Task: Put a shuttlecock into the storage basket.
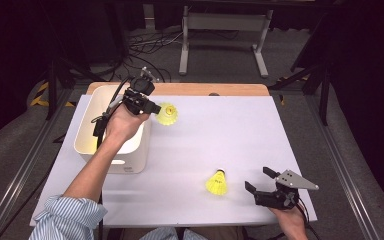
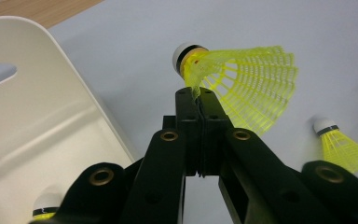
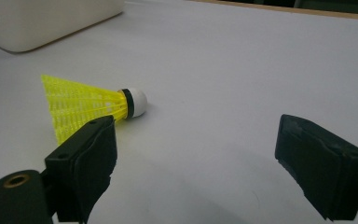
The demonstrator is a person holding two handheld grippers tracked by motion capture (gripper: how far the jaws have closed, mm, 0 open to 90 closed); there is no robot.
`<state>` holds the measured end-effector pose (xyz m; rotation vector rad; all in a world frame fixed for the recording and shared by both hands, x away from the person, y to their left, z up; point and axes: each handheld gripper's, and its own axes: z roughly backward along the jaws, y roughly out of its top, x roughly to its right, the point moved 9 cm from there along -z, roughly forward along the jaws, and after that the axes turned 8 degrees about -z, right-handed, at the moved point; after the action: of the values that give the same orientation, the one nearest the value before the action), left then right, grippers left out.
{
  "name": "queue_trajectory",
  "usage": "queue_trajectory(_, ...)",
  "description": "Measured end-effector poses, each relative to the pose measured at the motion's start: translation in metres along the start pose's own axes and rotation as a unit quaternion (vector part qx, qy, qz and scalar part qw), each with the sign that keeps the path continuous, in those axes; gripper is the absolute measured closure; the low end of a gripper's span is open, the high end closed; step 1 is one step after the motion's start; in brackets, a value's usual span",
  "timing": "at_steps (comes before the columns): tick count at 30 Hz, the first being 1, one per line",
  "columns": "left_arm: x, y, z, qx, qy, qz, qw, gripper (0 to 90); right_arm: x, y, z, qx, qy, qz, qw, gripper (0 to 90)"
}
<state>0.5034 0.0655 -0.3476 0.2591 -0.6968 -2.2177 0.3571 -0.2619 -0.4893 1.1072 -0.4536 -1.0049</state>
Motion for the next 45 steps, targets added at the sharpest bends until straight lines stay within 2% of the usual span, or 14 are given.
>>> queue_trajectory(23,-0.013,-0.002,0.016,0.009,0.015,0.007,0.9998,89.4,0.000,0.000,0.000,-0.001,0.000,0.001,1.0000,13.2)
queue_trajectory(45,-0.027,-0.009,0.031,0.026,0.022,0.030,0.9990,89.5,0.005,0.002,0.002,0.010,-0.007,-0.002,0.9999,13.1)
